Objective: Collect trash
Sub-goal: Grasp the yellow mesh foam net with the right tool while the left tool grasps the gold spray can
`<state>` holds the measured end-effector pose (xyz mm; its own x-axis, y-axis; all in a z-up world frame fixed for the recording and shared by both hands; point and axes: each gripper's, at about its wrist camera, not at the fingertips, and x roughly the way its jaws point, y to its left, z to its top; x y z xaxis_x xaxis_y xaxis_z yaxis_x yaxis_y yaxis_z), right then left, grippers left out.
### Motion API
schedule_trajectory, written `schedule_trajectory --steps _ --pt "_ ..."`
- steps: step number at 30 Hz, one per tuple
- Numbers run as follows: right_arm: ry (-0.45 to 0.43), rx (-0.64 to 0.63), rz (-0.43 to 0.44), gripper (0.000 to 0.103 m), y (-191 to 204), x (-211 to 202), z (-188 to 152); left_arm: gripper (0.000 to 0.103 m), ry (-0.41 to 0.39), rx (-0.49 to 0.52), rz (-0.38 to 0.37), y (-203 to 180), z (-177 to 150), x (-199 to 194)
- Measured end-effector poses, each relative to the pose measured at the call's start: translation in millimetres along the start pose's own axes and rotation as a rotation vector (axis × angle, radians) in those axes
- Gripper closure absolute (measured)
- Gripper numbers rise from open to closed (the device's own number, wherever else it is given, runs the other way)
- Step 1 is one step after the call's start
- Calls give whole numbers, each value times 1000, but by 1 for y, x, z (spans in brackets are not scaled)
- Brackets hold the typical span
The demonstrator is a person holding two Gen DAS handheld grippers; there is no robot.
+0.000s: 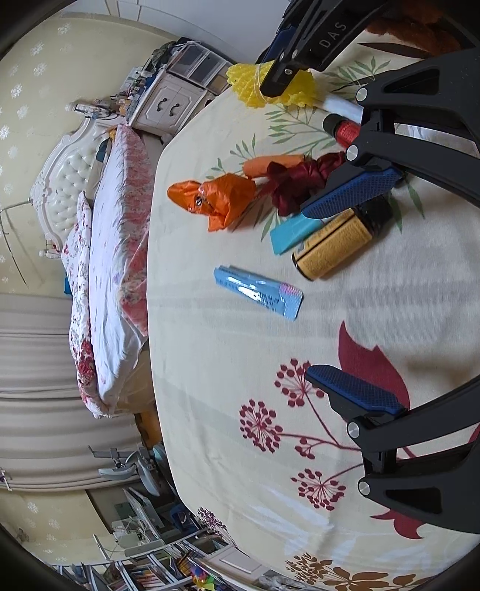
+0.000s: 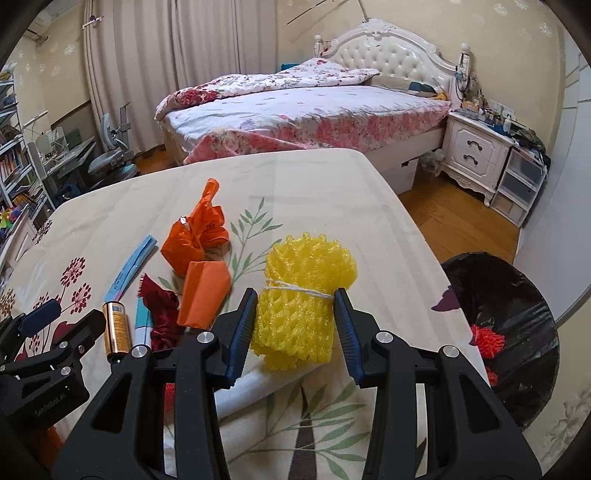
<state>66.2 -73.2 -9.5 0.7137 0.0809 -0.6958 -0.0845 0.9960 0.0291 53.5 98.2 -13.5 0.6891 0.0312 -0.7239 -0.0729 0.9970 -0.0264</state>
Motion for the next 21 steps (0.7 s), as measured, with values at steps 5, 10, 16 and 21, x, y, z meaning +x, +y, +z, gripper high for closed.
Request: schedule_trajectory --steps 5,10,16,21 --pt "4 21 -11 62 -14 0 -5 24 46 36 27 -11 -4 12" --pt "-2 33 -11 62 -21 -4 -7 24 68 32 41 -7 -6 12" --pt "-10 41 -12 62 -25 -6 -7 24 97 7 39 4 -10 12" --pt "-7 41 -12 62 -25 -7 -9 27 90 18 33 2 -11 10"
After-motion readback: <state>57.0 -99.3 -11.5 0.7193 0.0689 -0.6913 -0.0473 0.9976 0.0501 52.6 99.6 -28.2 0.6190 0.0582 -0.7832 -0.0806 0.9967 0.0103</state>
